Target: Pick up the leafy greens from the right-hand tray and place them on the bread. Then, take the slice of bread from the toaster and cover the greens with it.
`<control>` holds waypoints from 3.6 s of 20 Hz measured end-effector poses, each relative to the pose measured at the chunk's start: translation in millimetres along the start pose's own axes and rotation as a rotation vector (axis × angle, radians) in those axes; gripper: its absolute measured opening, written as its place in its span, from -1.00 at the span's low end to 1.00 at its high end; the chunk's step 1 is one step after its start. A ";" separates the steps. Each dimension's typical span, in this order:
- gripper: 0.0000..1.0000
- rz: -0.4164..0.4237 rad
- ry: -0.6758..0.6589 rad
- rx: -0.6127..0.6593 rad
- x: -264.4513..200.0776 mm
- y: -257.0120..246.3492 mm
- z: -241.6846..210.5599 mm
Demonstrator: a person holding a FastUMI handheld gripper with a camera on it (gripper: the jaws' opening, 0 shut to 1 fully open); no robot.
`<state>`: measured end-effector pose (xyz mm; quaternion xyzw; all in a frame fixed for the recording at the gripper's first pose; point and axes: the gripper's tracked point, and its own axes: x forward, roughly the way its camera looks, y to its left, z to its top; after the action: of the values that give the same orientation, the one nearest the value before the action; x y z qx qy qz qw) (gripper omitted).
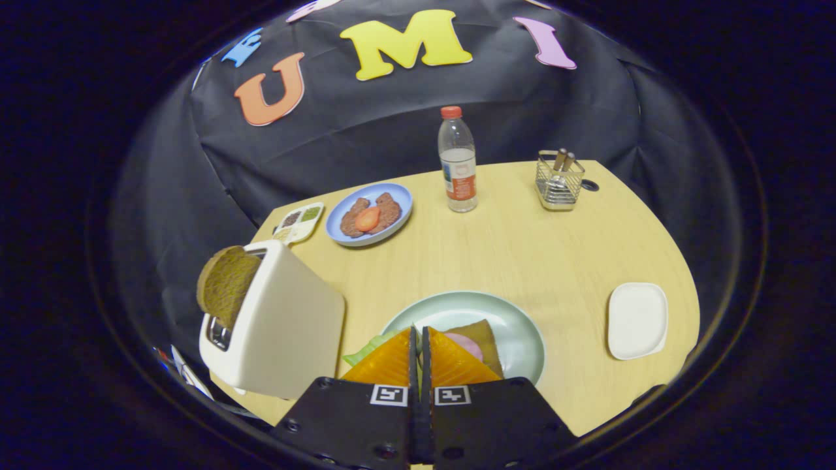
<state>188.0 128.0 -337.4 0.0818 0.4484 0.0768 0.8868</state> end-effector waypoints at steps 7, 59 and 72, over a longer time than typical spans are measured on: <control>-0.99 -0.039 0.037 0.019 38.7 -30.3 1.2; -0.17 -0.062 0.036 -0.168 -11.3 223.2 25.9; -0.69 0.027 0.021 -0.157 -46.0 222.6 41.2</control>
<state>180.3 332.2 -229.7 0.0171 0.4492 0.1245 0.8845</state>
